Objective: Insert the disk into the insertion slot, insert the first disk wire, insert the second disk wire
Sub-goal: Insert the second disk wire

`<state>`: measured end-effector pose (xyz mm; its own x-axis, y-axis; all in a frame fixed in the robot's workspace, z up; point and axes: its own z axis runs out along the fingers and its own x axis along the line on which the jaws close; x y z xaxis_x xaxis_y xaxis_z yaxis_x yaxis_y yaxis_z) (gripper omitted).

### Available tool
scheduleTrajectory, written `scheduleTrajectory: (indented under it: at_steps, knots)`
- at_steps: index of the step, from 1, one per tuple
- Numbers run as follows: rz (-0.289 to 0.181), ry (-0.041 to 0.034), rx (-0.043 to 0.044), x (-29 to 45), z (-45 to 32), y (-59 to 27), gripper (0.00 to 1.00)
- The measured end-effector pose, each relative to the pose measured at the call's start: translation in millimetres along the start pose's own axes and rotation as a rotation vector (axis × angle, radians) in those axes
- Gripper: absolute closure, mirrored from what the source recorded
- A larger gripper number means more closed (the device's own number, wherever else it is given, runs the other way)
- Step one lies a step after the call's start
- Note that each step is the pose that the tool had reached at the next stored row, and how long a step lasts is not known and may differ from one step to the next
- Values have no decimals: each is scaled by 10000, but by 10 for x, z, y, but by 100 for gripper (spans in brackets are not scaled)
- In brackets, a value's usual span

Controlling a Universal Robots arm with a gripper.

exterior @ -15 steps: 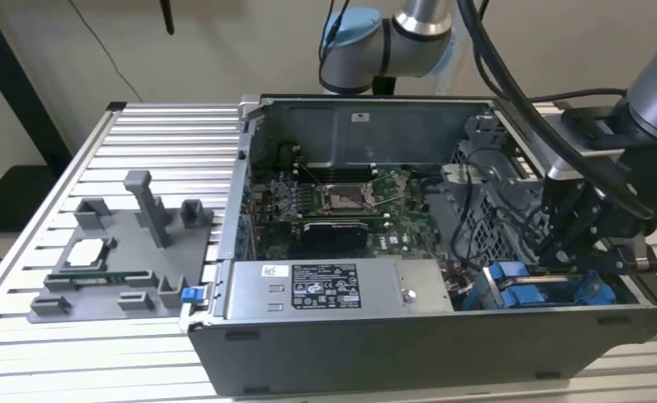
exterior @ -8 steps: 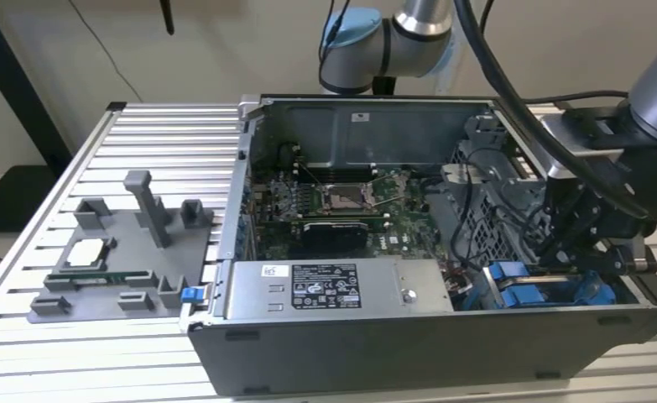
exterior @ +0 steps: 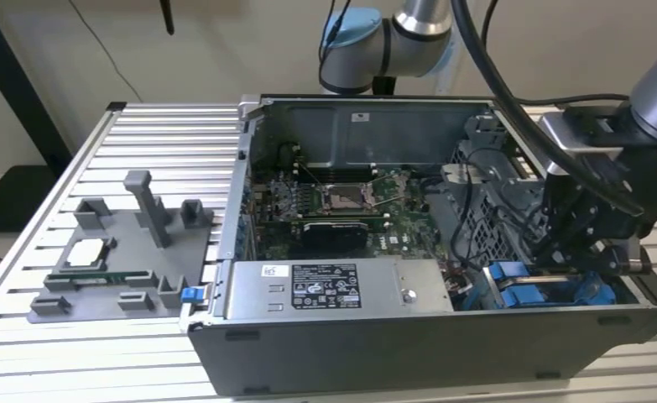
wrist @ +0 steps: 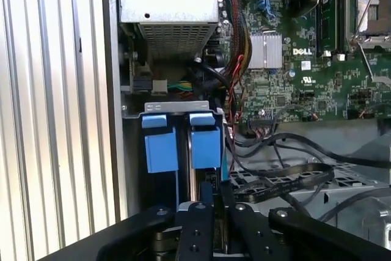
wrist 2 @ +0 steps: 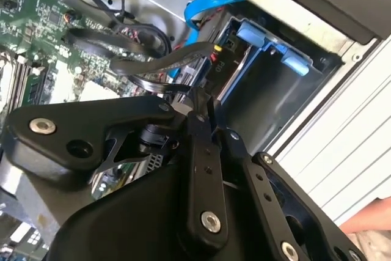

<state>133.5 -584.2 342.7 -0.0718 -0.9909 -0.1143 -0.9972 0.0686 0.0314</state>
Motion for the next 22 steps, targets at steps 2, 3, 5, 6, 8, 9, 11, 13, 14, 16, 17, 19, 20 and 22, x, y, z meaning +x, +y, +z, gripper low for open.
scheduleTrajectory:
  at_steps: [2, 3, 5, 6, 8, 9, 11, 13, 14, 16, 17, 19, 20, 22]
  knots:
    - [41, 9, -151, -1, 0, -2, 100]
    - [50, 13, -202, -1, -2, -4, 100]
    - [62, 21, -278, -3, -12, -13, 100]
    - [66, 22, -311, -4, -19, -19, 100]
    - [72, 19, -368, -6, -35, -24, 100]
    - [74, 14, -384, -7, -44, -24, 100]
    - [77, 15, -396, -10, -71, -23, 100]
    - [75, 12, -398, -11, -78, -24, 100]
    - [75, 11, -398, -11, -78, -24, 100]
    - [76, 13, -398, -12, -80, -25, 100]
    - [74, 15, -398, -12, -81, -30, 100]
    - [74, 17, -390, -13, -82, -41, 100]
    - [74, 14, -378, -13, -82, -44, 100]
    - [70, 9, -339, -13, -80, -51, 100]
